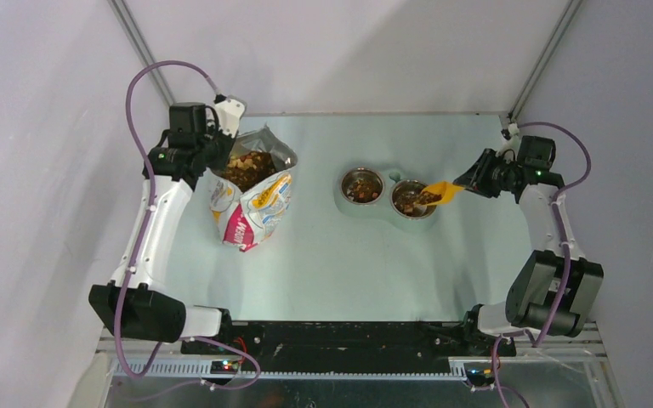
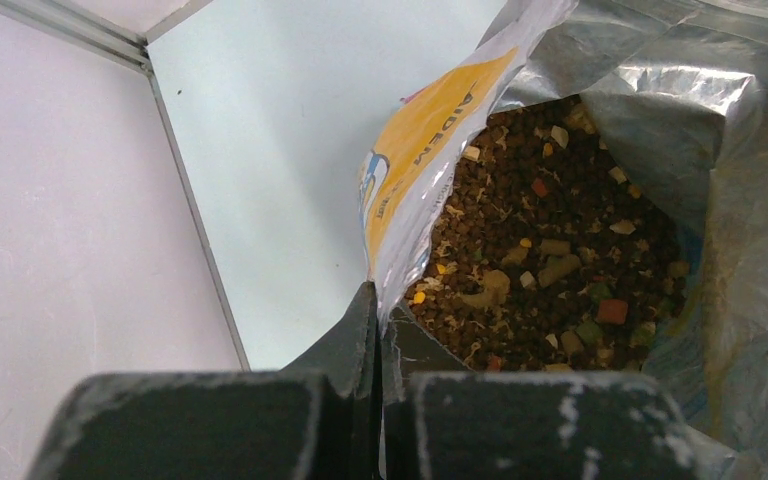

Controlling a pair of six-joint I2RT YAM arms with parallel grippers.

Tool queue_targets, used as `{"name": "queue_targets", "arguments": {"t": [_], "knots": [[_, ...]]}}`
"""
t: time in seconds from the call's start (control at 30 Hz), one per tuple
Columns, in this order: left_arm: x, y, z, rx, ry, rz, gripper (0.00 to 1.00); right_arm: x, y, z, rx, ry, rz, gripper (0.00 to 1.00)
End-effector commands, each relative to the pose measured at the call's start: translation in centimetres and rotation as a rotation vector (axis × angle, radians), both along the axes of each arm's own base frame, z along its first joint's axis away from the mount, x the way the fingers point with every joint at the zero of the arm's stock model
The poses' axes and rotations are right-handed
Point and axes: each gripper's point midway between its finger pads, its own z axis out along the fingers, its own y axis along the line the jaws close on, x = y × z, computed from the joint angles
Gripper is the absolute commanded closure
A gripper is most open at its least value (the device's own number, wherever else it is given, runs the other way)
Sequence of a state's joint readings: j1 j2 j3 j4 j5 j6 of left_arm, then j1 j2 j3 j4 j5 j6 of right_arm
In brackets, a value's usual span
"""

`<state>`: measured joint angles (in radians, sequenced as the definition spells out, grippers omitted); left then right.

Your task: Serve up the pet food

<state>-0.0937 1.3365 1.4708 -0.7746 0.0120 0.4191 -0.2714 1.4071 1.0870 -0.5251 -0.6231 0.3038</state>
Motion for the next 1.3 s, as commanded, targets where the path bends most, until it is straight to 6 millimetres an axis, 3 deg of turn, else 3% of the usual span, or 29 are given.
{"name": "queue_targets", "arguments": {"t": [0.0, 0.4, 0.53, 0.77, 1.0, 1.13, 1.27], "knots": [[-0.8, 0.8, 3.2, 0.013, -0.100, 0.004, 1.00, 0.6, -1.4, 1.4, -0.148, -0.035, 0.000, 1.00], [-1.1, 0.8, 3.2, -0.005, -0.092, 0.023, 1.00, 2.0, 0.2, 3.8, -0.329, -0.110, 0.135, 1.00], [-1.1, 0.6, 3.3, -0.016, -0.090, 0.023, 1.00, 1.8, 1.6, 4.6, -0.399, -0.155, 0.200, 1.00], [-0.8, 0.4, 3.1, -0.026, -0.070, 0.017, 1.00, 1.2, 2.2, 6.9, -0.401, -0.219, 0.246, 1.00], [0.2, -0.2, 3.7, -0.084, -0.049, 0.042, 1.00, 0.4, 5.3, 14.3, -0.427, -0.440, 0.399, 1.00], [0.9, -0.5, 4.0, -0.141, -0.051, 0.078, 0.99, 1.0, 6.8, 19.0, -0.403, -0.556, 0.407, 1.00], [1.9, -0.6, 2.7, -0.170, -0.014, 0.124, 0.86, 1.2, 11.3, 21.8, -0.340, -0.632, 0.486, 1.00]]}}
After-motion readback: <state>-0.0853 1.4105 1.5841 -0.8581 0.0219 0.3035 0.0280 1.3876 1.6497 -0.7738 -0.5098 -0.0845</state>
